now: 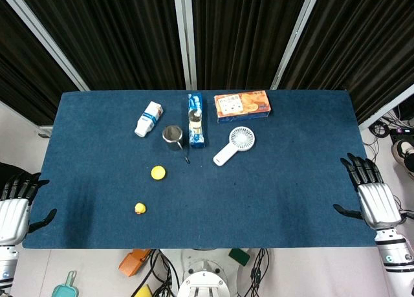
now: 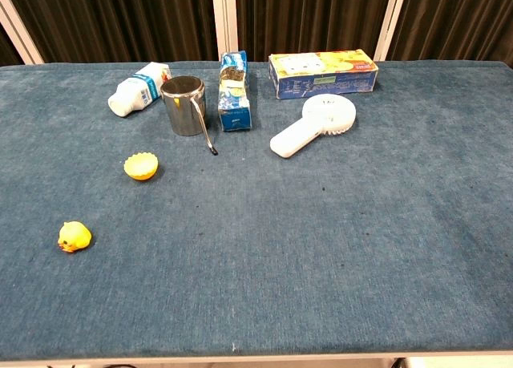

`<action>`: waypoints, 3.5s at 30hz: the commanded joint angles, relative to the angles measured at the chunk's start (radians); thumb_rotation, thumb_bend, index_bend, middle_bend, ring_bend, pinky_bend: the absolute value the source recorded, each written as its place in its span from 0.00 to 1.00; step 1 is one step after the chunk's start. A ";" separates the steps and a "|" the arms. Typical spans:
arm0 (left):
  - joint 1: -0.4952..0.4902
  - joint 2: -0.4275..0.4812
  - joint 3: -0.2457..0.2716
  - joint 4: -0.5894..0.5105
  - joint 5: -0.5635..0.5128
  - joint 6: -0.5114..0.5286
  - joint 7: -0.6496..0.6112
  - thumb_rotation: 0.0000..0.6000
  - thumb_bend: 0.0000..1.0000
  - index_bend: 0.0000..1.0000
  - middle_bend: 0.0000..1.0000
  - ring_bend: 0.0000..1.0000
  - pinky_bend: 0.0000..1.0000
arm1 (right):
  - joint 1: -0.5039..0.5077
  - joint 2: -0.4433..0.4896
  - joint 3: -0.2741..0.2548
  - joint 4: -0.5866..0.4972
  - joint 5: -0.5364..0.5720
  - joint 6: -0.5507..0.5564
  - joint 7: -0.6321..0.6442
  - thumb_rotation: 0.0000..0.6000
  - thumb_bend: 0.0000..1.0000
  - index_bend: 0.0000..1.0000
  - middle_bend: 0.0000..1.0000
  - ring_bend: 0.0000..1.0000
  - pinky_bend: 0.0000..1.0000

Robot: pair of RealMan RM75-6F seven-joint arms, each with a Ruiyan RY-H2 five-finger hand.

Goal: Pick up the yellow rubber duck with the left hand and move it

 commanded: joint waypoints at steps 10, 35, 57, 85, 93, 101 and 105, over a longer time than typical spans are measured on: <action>-0.039 -0.003 0.009 -0.021 0.053 -0.039 -0.002 1.00 0.24 0.23 0.11 0.03 0.00 | -0.011 0.011 0.008 0.007 -0.003 0.038 0.025 1.00 0.15 0.00 0.04 0.00 0.06; -0.299 -0.215 0.035 0.035 0.055 -0.434 0.153 1.00 0.20 0.31 0.11 0.03 0.00 | -0.043 0.026 0.010 -0.007 0.001 0.086 0.019 1.00 0.15 0.00 0.04 0.00 0.06; -0.325 -0.305 0.057 0.110 0.038 -0.428 0.132 1.00 0.27 0.37 0.11 0.03 0.00 | -0.042 0.020 0.007 -0.019 0.003 0.074 -0.003 1.00 0.15 0.00 0.04 0.00 0.06; -0.416 -0.340 -0.053 0.120 0.004 -0.410 0.094 1.00 0.42 0.55 0.15 0.04 0.00 | -0.045 0.023 0.007 -0.031 0.004 0.074 -0.019 1.00 0.15 0.00 0.04 0.00 0.06; -0.530 -0.382 -0.152 0.136 -0.109 -0.528 0.159 1.00 0.41 0.55 0.15 0.04 0.00 | -0.052 0.022 0.005 -0.032 0.007 0.078 -0.020 1.00 0.15 0.00 0.04 0.00 0.06; -0.590 -0.420 -0.179 0.181 -0.228 -0.603 0.228 1.00 0.41 0.53 0.15 0.03 0.00 | -0.059 0.023 0.004 -0.025 0.014 0.082 -0.013 1.00 0.15 0.00 0.04 0.00 0.06; -0.597 -0.425 -0.171 0.190 -0.261 -0.611 0.249 1.00 0.40 0.52 0.15 0.03 0.00 | -0.058 0.021 0.005 -0.019 0.017 0.079 -0.008 1.00 0.15 0.00 0.04 0.00 0.06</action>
